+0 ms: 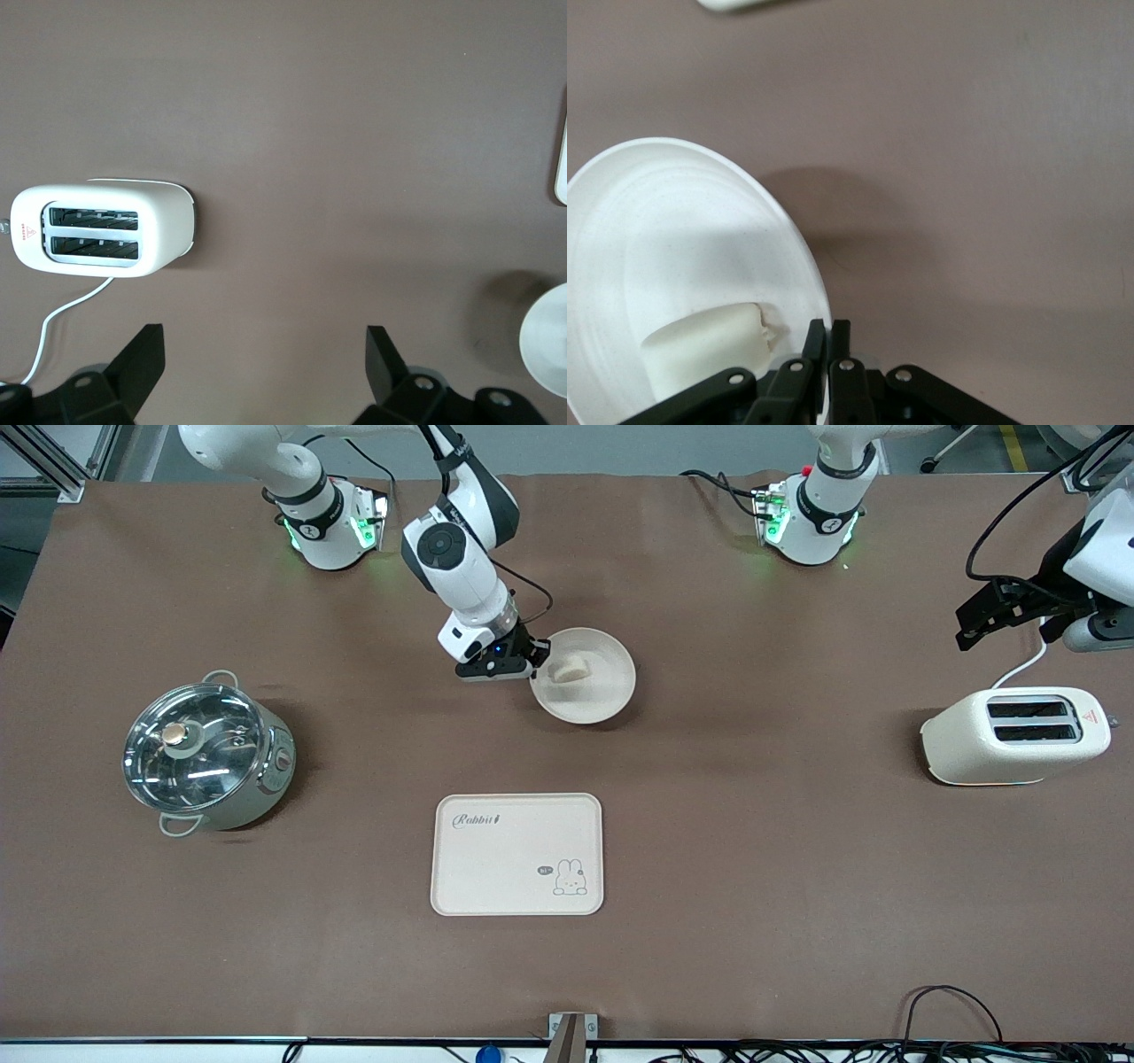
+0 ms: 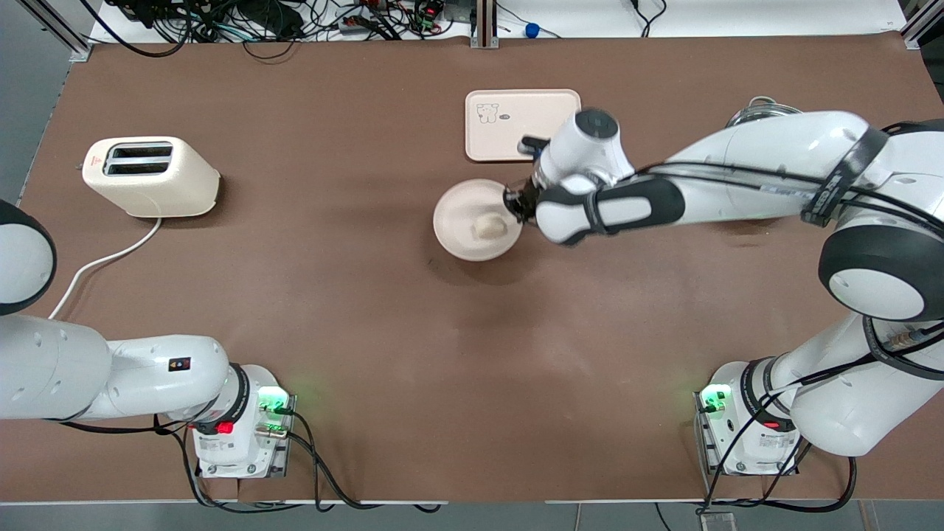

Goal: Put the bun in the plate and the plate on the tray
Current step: 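Carry the plate with the right gripper and lower it onto the tray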

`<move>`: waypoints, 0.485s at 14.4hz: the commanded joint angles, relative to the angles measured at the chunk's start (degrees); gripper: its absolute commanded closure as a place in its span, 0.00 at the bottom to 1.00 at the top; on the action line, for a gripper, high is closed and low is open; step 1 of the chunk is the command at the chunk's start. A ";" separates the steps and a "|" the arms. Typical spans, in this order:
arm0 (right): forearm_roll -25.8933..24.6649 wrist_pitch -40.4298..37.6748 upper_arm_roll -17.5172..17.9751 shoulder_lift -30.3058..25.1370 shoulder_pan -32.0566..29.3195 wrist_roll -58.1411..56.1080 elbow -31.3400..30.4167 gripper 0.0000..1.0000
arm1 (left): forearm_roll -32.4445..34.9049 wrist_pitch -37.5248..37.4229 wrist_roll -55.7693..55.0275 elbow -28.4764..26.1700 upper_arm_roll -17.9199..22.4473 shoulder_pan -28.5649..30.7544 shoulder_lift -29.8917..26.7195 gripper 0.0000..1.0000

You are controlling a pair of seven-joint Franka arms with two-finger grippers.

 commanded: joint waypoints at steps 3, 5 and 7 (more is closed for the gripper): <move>2.68 -11.23 0.26 0.75 -11.62 -9.80 12.81 1.00 | -0.94 -0.07 1.06 -0.12 -0.07 0.38 -0.27 0.00; 6.37 -16.42 -0.01 3.82 -17.95 -20.24 17.92 1.00 | -0.94 -0.33 1.06 -0.12 -0.07 0.38 -0.45 0.00; 7.88 -17.49 -0.01 8.03 -22.00 -27.73 21.87 1.00 | -1.03 -0.33 1.06 -0.12 -0.07 0.38 -0.53 0.00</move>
